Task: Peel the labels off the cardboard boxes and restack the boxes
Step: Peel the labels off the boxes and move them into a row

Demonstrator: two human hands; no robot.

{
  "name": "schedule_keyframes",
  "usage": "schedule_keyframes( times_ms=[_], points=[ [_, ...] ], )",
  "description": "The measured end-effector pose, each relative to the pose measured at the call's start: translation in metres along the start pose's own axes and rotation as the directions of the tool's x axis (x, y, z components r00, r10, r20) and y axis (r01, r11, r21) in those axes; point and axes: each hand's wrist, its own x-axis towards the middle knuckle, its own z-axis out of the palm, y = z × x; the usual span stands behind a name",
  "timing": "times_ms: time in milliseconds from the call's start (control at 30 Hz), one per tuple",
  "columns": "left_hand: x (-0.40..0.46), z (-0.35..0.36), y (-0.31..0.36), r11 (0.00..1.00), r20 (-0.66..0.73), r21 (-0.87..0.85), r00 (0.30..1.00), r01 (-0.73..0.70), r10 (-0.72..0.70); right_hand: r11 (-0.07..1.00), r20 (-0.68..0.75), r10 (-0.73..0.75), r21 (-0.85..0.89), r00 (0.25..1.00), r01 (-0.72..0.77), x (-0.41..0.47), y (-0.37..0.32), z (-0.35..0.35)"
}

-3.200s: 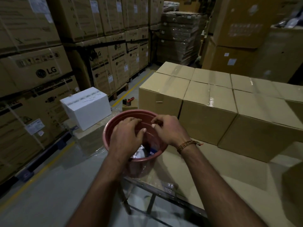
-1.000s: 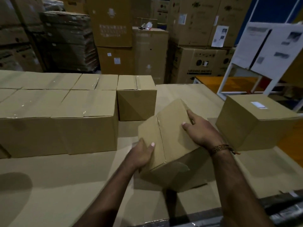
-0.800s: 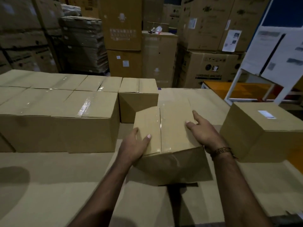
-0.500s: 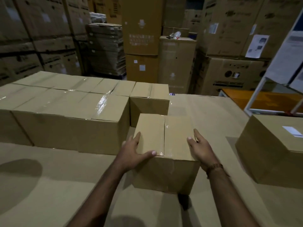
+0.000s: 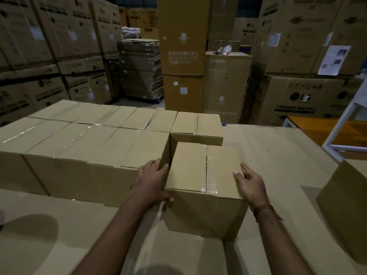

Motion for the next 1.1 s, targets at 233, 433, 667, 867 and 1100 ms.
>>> schedule_keyframes(
  times_ms=[233, 433, 667, 867, 1100],
  points=[
    [0.021, -0.007, -0.02, 0.999, -0.019, 0.033, 1.0, -0.011, 0.012, 0.995, -0.029, -0.063, -0.082, 0.998, 0.061, 0.025, -0.01, 0.034],
    [0.035, -0.014, -0.031, 0.998, -0.068, 0.022, 0.996, -0.054, 0.055, 0.985, -0.02, -0.098, -0.146, 0.995, 0.094, 0.035, -0.016, 0.054],
    [0.044, -0.021, -0.036, 0.996, -0.05, 0.043, 0.996, -0.075, 0.077, 0.984, -0.036, -0.087, -0.157, 0.996, 0.08, 0.043, -0.018, 0.058],
    [0.049, -0.025, -0.038, 0.995, -0.047, 0.063, 0.995, -0.08, 0.083, 0.983, -0.06, -0.085, -0.168, 0.995, 0.073, 0.044, -0.018, 0.061],
    [0.053, -0.025, -0.041, 0.995, -0.043, 0.048, 0.995, -0.085, 0.087, 0.985, -0.073, -0.08, -0.161, 0.994, 0.068, 0.046, -0.019, 0.062]
  ],
)
